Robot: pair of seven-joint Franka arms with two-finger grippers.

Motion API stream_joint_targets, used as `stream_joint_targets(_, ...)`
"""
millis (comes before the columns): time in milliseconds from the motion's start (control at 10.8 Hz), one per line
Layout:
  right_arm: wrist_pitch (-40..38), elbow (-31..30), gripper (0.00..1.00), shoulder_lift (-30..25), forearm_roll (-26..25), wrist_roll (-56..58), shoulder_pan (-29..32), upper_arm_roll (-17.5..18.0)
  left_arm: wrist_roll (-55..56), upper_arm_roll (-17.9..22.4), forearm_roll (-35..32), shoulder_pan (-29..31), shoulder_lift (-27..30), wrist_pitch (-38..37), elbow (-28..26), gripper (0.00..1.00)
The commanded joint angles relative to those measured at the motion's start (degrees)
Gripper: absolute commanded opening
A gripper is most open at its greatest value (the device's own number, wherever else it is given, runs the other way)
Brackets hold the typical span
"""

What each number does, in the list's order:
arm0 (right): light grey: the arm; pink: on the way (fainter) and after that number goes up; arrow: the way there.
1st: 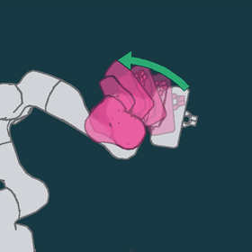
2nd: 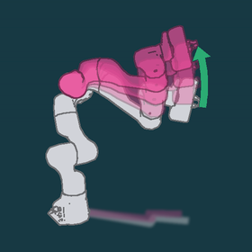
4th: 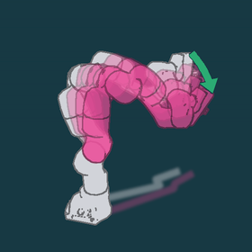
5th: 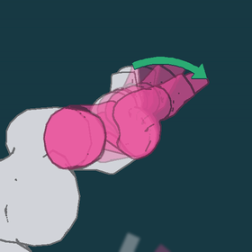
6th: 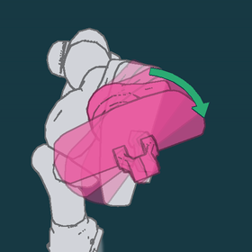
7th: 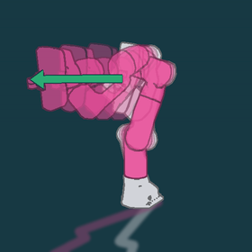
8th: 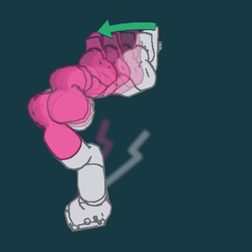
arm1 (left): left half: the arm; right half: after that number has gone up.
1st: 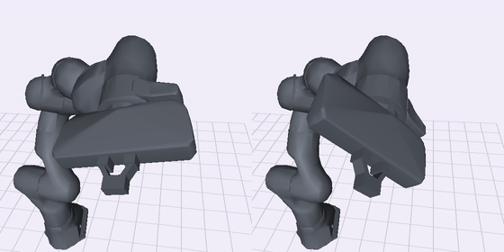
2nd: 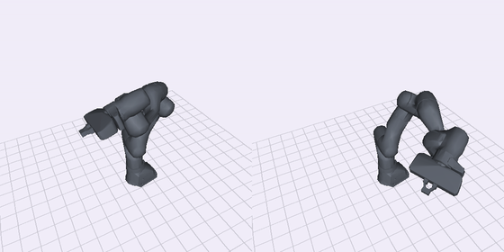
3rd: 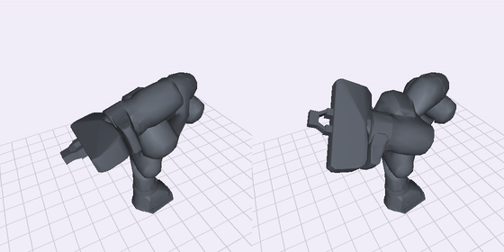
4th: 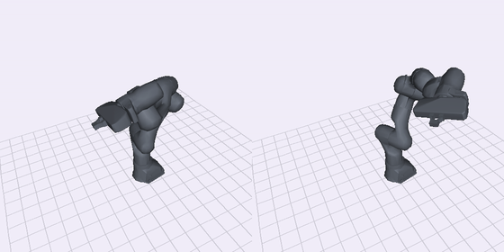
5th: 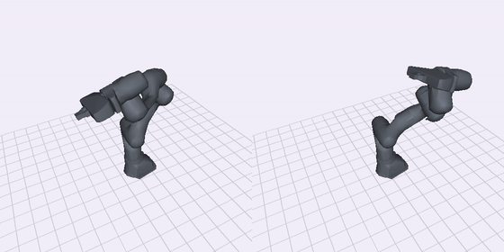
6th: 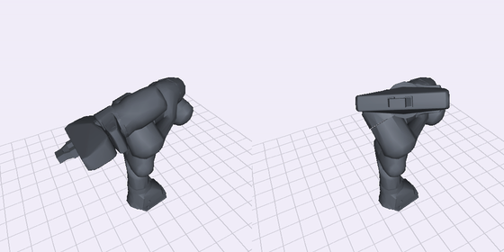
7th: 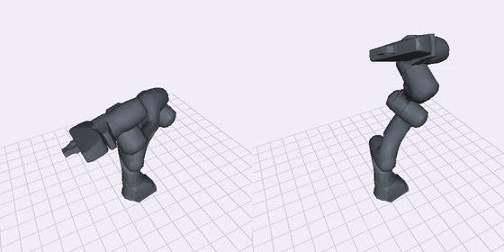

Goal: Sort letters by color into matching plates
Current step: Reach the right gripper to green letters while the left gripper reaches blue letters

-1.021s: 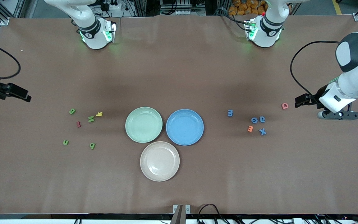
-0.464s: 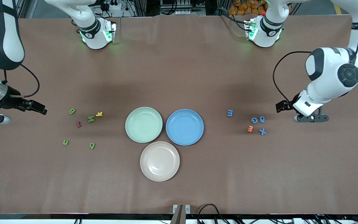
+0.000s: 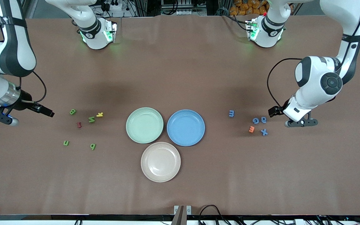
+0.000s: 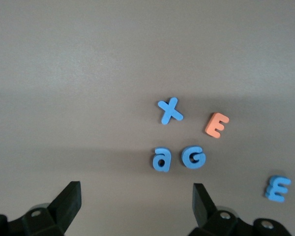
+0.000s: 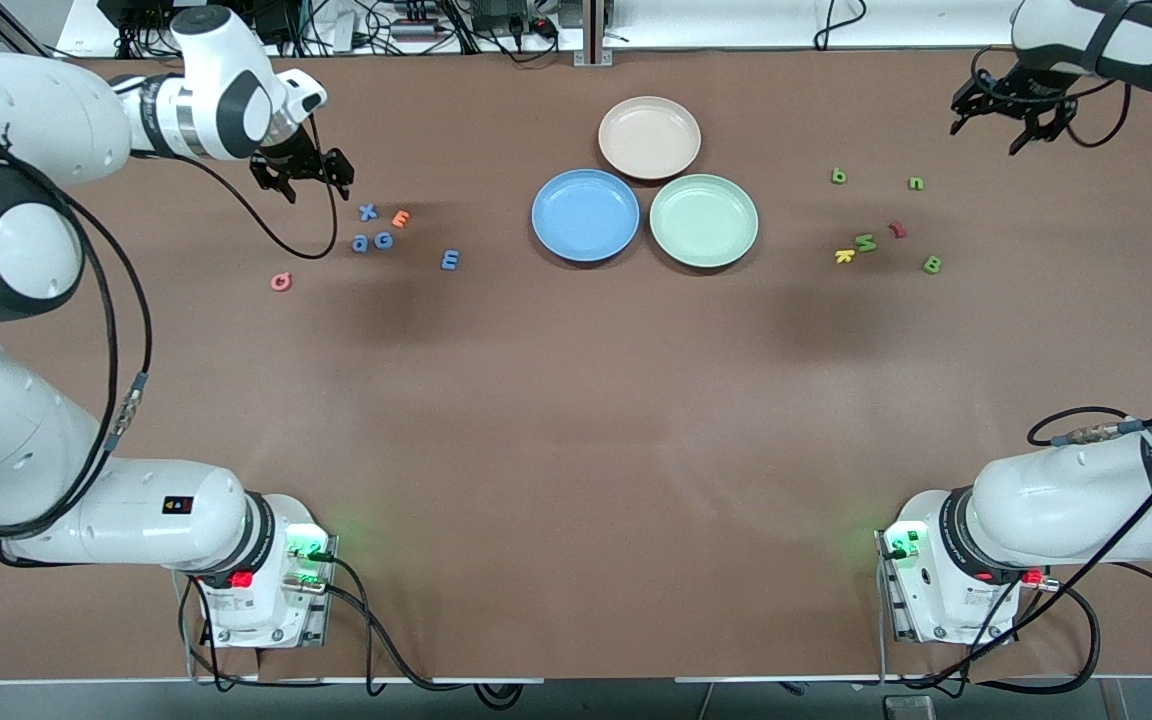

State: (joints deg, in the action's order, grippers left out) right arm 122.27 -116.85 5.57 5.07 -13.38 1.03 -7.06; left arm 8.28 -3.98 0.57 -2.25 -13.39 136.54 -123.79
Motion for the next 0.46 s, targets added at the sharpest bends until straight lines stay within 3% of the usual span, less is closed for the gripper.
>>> stream_joint_targets(0,4.5,-4.3,1.00,0.5,3.5,-6.9,1.9,0.4,4.5,-0.1,-1.8,0.0,-3.9,3.6,1.3,1.00)
stream_joint_targets(371,8.8,-5.9,1.00,5.8,3.5,-16.9,2.7,0.3,6.1,0.0,-1.8,0.1,-7.8,7.8,1.4,1.00)
